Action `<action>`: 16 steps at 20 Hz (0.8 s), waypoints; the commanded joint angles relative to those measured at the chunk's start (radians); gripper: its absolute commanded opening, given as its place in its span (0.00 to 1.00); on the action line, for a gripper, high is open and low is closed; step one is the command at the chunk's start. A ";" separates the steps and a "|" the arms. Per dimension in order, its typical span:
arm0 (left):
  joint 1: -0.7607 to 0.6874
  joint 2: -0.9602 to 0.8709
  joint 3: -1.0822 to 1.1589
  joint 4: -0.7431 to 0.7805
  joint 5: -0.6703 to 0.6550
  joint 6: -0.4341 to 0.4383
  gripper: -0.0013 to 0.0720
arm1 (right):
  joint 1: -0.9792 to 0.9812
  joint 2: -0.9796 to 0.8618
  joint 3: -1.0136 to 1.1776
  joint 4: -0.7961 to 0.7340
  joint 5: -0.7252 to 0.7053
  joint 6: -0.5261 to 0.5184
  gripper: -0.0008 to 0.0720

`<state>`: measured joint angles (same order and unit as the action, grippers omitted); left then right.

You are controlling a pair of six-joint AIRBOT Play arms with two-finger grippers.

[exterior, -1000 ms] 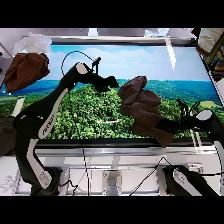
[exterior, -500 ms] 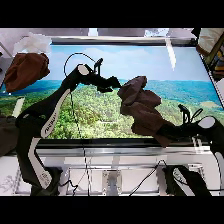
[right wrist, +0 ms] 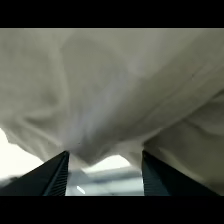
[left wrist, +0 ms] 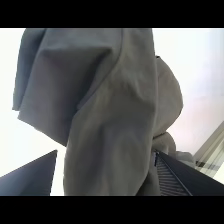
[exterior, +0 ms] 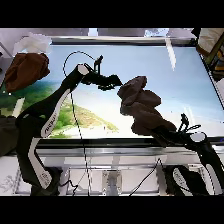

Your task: Fold the shirts.

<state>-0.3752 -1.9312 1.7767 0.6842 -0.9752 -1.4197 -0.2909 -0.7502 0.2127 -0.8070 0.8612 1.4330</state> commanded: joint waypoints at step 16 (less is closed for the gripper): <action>0.002 -0.026 0.001 0.009 0.044 0.013 0.96 | 0.000 0.006 -0.016 0.679 -0.123 -0.492 0.05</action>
<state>-0.3748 -1.9415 1.7767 0.6846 -0.9417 -1.4055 -0.2913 -0.7452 0.1558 -0.2005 0.6888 1.0134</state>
